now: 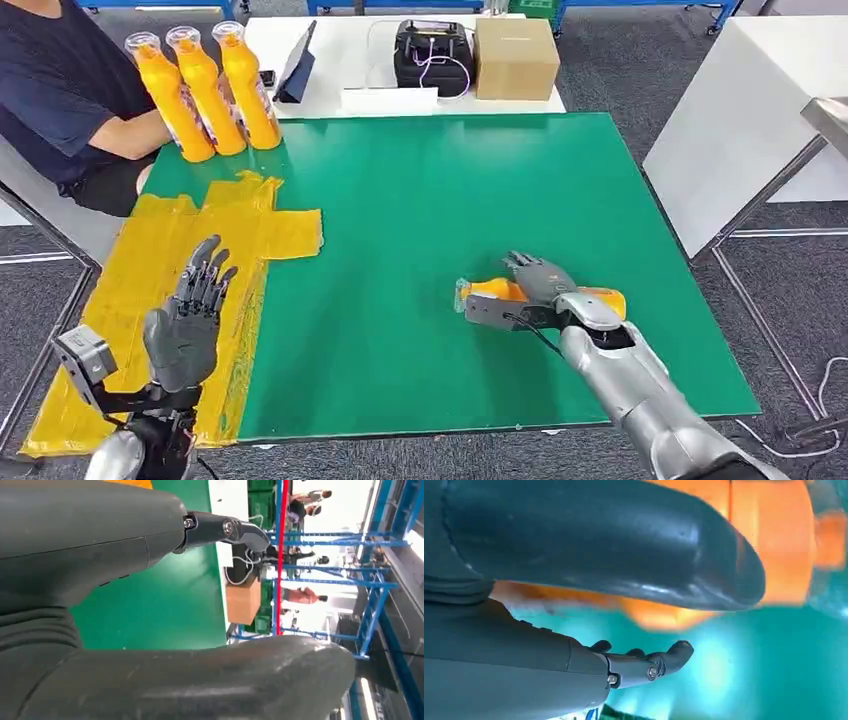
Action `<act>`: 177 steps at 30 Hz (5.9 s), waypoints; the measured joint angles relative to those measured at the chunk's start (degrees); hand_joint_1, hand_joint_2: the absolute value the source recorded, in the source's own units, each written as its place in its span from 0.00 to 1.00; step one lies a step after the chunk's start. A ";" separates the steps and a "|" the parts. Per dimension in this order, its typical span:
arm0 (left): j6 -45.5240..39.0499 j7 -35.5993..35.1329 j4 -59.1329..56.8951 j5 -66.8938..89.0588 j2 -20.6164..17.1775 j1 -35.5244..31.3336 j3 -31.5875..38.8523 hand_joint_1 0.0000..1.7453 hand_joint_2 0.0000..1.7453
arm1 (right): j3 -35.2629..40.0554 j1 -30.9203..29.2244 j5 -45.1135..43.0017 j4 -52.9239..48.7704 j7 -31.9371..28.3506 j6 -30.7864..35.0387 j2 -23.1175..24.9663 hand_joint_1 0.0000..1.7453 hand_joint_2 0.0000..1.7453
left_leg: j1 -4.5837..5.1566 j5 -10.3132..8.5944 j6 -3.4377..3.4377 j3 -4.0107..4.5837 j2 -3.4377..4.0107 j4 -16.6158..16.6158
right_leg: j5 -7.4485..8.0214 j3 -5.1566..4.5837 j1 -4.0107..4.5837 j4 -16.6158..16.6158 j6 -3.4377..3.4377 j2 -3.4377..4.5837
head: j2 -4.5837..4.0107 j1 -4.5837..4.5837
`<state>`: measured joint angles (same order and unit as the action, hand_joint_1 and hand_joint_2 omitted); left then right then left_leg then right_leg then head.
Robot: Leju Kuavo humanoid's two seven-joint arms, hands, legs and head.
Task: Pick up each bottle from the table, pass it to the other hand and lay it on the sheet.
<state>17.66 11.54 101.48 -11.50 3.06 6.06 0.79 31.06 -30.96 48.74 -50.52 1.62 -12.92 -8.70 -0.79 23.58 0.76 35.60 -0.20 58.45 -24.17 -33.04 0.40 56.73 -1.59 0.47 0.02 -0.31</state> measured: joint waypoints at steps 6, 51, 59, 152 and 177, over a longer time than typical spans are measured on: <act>-0.17 0.52 1.85 0.37 0.24 2.40 1.53 0.00 0.00 | 0.17 4.25 -1.53 -11.33 0.81 1.92 -2.79 0.00 1.00 | 0.00 0.01 0.00 0.26 -0.06 0.00 | -0.02 -0.21 0.00 0.00 -0.01 -0.17 | 0.00 0.02; -0.13 1.20 5.22 1.20 1.66 6.52 4.04 0.00 0.00 | -4.42 13.95 -3.04 -34.03 1.44 4.74 -8.22 0.00 1.00 | 0.01 0.01 0.01 0.35 -0.10 0.00 | -0.02 -0.28 -0.04 -0.01 -0.01 -0.23 | 0.00 0.00; -0.13 1.22 5.22 1.20 1.68 6.52 4.04 0.00 0.00 | -4.57 13.95 -3.04 -34.14 1.44 4.74 -8.22 0.00 1.00 | 0.01 0.01 0.01 0.35 -0.10 0.00 | -0.02 -0.28 -0.04 -0.01 -0.01 -0.23 | 0.00 0.00; 0.26 0.48 4.94 -2.12 1.62 5.38 6.25 0.00 0.00 | -16.72 23.65 1.16 -25.54 1.92 0.11 -16.22 0.00 1.00 | 0.35 0.30 0.37 0.36 -0.82 0.02 | -0.53 -0.05 -0.39 -0.04 -0.43 -1.01 | 0.00 0.15; -0.52 0.22 1.59 -3.06 -0.50 1.23 3.69 0.00 0.00 | -0.13 7.80 -4.68 -9.22 -6.12 -5.57 -15.56 1.00 1.00 | 0.35 0.24 0.38 0.10 -0.81 0.03 | -0.50 0.11 -0.40 -0.04 -0.46 -1.00 | 0.00 0.18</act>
<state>17.14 11.76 103.08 -14.56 2.56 7.29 4.48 30.93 -23.16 44.06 -59.73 -4.50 -18.49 -24.26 -0.44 23.82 1.14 35.69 -1.02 58.47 -24.67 -32.93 0.00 56.68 -2.05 -0.53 0.02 -0.13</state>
